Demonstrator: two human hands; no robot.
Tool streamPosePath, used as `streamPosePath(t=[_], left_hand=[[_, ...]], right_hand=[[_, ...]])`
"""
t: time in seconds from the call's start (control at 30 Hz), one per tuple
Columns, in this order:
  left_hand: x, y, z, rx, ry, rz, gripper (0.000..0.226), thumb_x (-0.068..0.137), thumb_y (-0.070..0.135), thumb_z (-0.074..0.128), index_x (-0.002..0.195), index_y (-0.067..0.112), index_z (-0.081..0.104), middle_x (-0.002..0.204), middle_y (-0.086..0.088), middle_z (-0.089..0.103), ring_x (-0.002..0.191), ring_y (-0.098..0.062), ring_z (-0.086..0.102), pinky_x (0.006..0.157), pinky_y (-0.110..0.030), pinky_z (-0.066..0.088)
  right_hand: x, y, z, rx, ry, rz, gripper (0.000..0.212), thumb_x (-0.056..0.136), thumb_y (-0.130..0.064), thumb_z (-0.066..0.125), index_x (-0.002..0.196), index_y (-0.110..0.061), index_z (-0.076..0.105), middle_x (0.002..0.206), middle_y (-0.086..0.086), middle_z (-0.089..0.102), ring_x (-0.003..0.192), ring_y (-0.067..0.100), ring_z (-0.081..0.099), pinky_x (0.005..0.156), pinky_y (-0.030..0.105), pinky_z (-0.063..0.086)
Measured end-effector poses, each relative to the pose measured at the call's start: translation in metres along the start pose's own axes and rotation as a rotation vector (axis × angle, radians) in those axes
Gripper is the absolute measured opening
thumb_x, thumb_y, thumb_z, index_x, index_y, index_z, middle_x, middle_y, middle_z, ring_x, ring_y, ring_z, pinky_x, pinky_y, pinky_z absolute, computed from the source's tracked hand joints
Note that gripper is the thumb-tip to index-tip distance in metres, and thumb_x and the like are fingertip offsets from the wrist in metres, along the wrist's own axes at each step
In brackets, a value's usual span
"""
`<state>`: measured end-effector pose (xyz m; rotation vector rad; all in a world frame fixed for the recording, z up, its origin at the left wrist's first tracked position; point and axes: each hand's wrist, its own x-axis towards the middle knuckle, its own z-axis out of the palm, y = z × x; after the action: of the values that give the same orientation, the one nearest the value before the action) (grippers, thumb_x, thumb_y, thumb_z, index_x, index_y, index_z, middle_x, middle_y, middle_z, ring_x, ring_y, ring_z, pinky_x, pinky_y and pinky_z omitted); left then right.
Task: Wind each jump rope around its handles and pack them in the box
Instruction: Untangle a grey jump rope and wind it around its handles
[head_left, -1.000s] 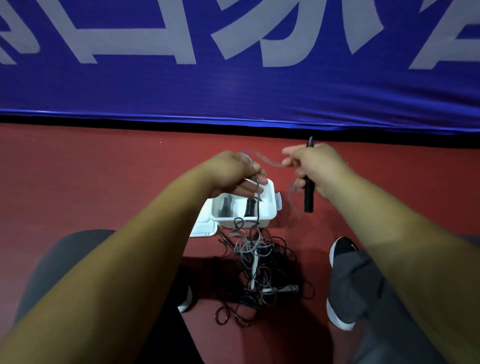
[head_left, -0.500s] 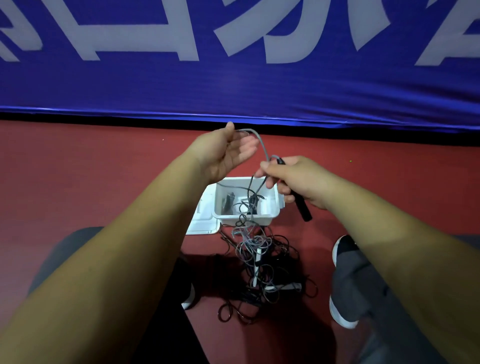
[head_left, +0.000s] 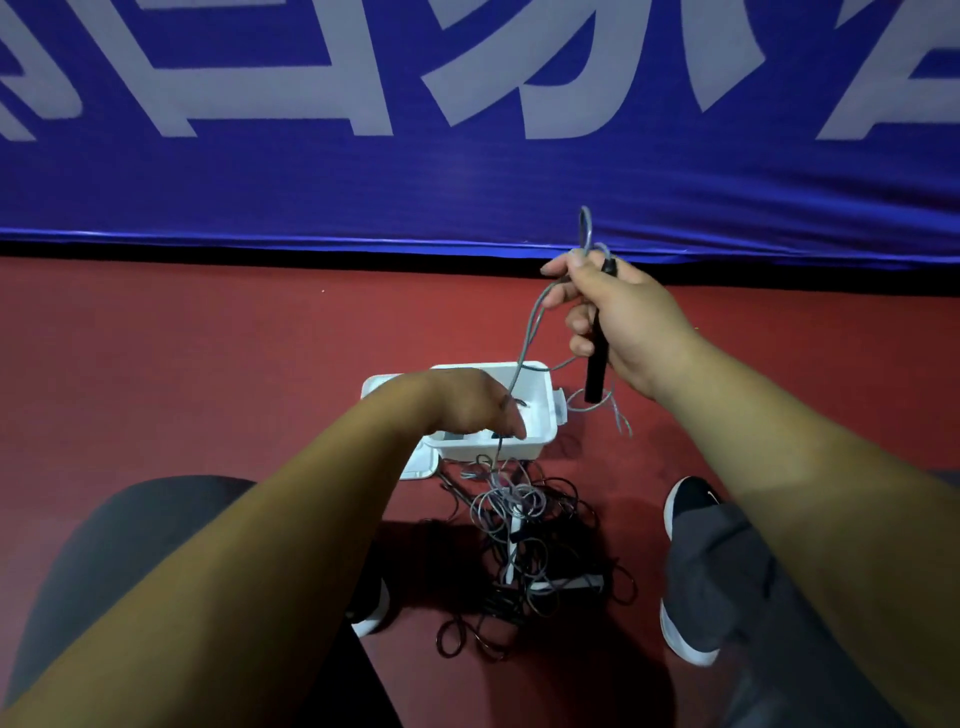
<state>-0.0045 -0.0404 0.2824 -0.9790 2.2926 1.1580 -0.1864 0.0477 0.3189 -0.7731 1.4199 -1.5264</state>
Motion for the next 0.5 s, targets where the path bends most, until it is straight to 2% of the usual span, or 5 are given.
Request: streamPosePath(t=[0.07, 0.13, 0.3, 0.37, 0.5], left_hand=[[0.003, -0.002, 0.0, -0.044, 0.04, 0.023, 0.023, 0.104, 0.022, 0.059, 0.117, 0.024, 0.078, 0.116, 0.012, 0.076, 0.11, -0.008, 0.069, 0.095, -0.024, 0.051], [0.004, -0.001, -0.002, -0.229, 0.048, 0.043, 0.025, 0.108, 0.017, 0.054, 0.123, 0.01, 0.073, 0.108, 0.001, 0.079, 0.098, -0.013, 0.072, 0.082, -0.023, 0.053], [-0.002, 0.007, -0.017, -0.597, 0.127, 0.092, 0.023, 0.111, 0.02, 0.05, 0.115, 0.005, 0.067, 0.115, -0.014, 0.077, 0.097, -0.025, 0.075, 0.079, -0.03, 0.062], [-0.006, 0.011, -0.023, -0.744, 0.14, 0.13, 0.021, 0.11, 0.02, 0.053, 0.115, 0.004, 0.066, 0.115, -0.016, 0.077, 0.098, -0.026, 0.076, 0.078, -0.029, 0.064], [-0.009, 0.022, -0.03, -0.994, 0.205, 0.194, 0.024, 0.109, 0.021, 0.054, 0.112, 0.001, 0.065, 0.105, -0.012, 0.079, 0.082, -0.018, 0.078, 0.075, -0.025, 0.064]], right_hand=[[0.002, 0.0, -0.001, -0.005, 0.08, -0.006, 0.025, 0.111, -0.036, 0.054, 0.114, -0.021, 0.075, 0.09, 0.007, 0.072, 0.055, 0.013, 0.043, 0.047, 0.028, 0.037], [0.006, 0.002, -0.003, 0.028, 0.156, 0.048, 0.024, 0.111, -0.038, 0.055, 0.116, -0.02, 0.07, 0.089, 0.008, 0.073, 0.053, 0.013, 0.044, 0.046, 0.028, 0.04], [0.009, 0.026, -0.013, -0.25, 0.272, 0.4, 0.022, 0.11, -0.021, 0.046, 0.102, -0.007, 0.061, 0.08, 0.015, 0.059, 0.046, 0.018, 0.041, 0.049, 0.032, 0.036], [0.006, 0.034, -0.014, -0.296, 0.242, 0.507, 0.017, 0.104, -0.01, 0.042, 0.097, -0.002, 0.056, 0.081, 0.017, 0.058, 0.046, 0.018, 0.039, 0.048, 0.03, 0.035], [-0.006, 0.04, -0.005, -0.37, 0.036, 0.548, 0.014, 0.092, 0.003, 0.048, 0.1, -0.006, 0.056, 0.076, 0.011, 0.05, 0.049, 0.014, 0.037, 0.043, 0.024, 0.032]])
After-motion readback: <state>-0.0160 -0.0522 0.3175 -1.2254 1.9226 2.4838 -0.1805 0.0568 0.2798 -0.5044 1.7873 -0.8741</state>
